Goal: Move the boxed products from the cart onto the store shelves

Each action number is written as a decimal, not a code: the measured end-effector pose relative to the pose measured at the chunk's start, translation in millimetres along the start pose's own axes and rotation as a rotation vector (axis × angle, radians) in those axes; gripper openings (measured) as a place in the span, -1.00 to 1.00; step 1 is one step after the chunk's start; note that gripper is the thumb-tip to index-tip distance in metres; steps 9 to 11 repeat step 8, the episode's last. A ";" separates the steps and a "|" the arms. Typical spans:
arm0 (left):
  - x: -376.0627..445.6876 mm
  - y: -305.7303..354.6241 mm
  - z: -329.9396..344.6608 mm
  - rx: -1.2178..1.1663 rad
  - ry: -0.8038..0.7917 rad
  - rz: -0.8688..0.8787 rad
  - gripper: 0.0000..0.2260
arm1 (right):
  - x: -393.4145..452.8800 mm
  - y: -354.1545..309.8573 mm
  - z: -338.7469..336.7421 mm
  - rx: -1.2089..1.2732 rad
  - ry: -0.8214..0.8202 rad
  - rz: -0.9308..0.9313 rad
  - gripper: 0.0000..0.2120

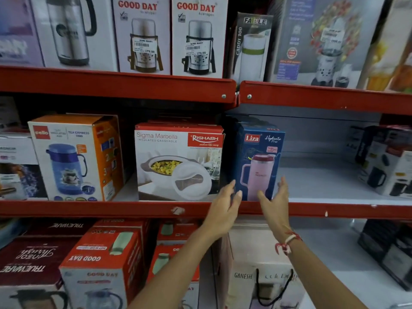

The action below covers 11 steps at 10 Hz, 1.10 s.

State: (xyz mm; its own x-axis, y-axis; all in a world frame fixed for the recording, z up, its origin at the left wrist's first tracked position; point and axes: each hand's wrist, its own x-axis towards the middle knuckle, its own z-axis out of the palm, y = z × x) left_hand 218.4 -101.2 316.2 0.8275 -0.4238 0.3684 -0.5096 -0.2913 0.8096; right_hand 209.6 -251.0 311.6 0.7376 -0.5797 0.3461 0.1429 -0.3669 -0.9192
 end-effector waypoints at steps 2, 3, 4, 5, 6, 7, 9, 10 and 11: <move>25.4 12.8 27.2 -0.052 0.029 -0.169 -0.44 | 16.9 10.4 -20.5 -0.037 -0.245 -0.040 -0.16; 18.2 16.3 30.7 -0.031 0.055 -0.117 -0.53 | 16.5 15.5 -32.2 -0.072 -0.252 -0.065 -0.16; 13.6 16.3 33.1 -0.043 0.055 -0.075 -0.60 | 12.3 16.8 -37.7 -0.111 -0.281 -0.086 -0.14; 11.2 19.4 31.2 -0.036 0.041 -0.068 -0.55 | 13.5 13.4 -38.8 -0.165 -0.299 -0.101 -0.12; 11.7 18.4 24.8 -0.006 -0.018 -0.114 -0.43 | 13.1 6.1 -38.8 -0.222 -0.311 -0.074 -0.13; 8.5 27.5 15.3 0.054 -0.022 -0.095 -0.45 | 5.1 -5.0 -39.0 -0.250 -0.293 -0.061 -0.16; 8.7 58.4 -12.2 0.169 0.186 0.102 -0.53 | 1.5 -41.2 -37.3 -0.285 -0.094 -0.286 -0.25; 8.7 58.4 -12.2 0.169 0.186 0.102 -0.53 | 1.5 -41.2 -37.3 -0.285 -0.094 -0.286 -0.25; 8.7 58.4 -12.2 0.169 0.186 0.102 -0.53 | 1.5 -41.2 -37.3 -0.285 -0.094 -0.286 -0.25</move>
